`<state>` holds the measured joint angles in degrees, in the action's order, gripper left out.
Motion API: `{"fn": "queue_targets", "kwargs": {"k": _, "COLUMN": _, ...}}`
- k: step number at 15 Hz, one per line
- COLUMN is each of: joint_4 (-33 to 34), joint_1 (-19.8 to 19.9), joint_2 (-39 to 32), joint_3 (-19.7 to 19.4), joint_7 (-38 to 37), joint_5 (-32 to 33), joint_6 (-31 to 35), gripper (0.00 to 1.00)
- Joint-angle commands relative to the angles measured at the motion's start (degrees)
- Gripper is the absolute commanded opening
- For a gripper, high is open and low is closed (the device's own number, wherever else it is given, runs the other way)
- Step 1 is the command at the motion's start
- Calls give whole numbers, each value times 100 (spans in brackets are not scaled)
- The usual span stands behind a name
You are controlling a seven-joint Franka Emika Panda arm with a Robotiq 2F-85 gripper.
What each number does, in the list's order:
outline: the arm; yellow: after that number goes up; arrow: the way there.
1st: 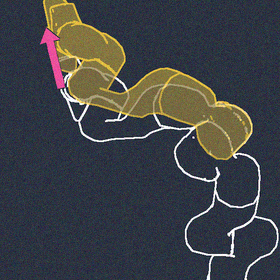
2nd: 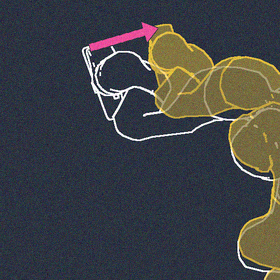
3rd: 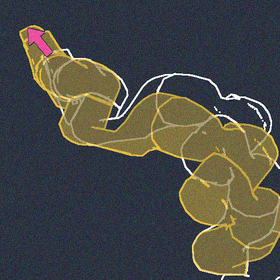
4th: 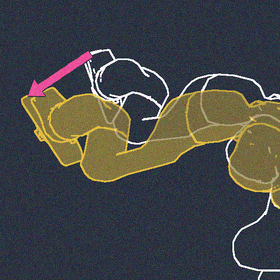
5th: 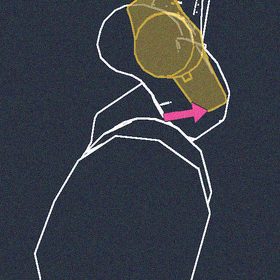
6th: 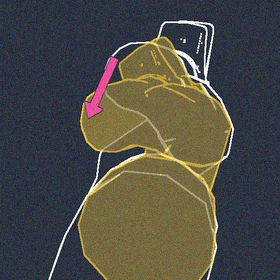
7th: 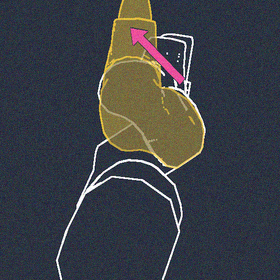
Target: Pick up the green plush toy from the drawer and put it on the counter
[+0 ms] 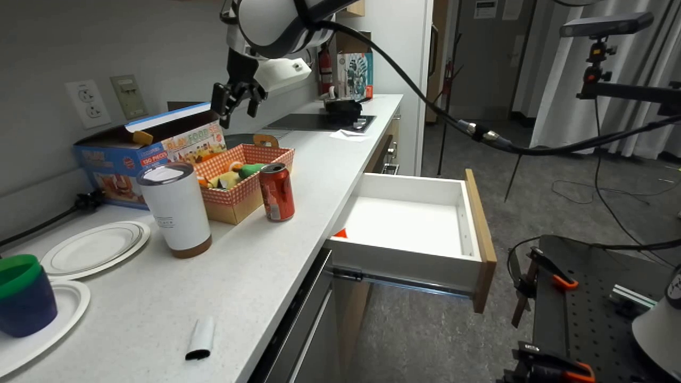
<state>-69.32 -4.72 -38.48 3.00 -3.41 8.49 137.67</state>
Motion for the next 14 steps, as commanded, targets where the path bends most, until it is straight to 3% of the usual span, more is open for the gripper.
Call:
{"fn": "queue_targets", "kwargs": {"k": 1, "joint_4": 74, "joint_1": -70, "joint_2": 196, "joint_3": -95, "joint_7": 134, "joint_5": -99, "joint_6": -410, "gripper": 100}}
{"fn": "queue_targets", "kwargs": {"k": 8, "joint_4": -977, "joint_1": -26, "joint_2": 1438, "joint_3": -431, "joint_7": -75, "joint_5": 210, "joint_6": -1727, "gripper": 100}}
{"fn": "queue_targets", "kwargs": {"k": 14, "joint_4": -2557, "joint_1": 360, "joint_2": 2394, "joint_3": -691, "joint_7": 18, "joint_5": 246, "joint_6": -1569, "gripper": 100}}
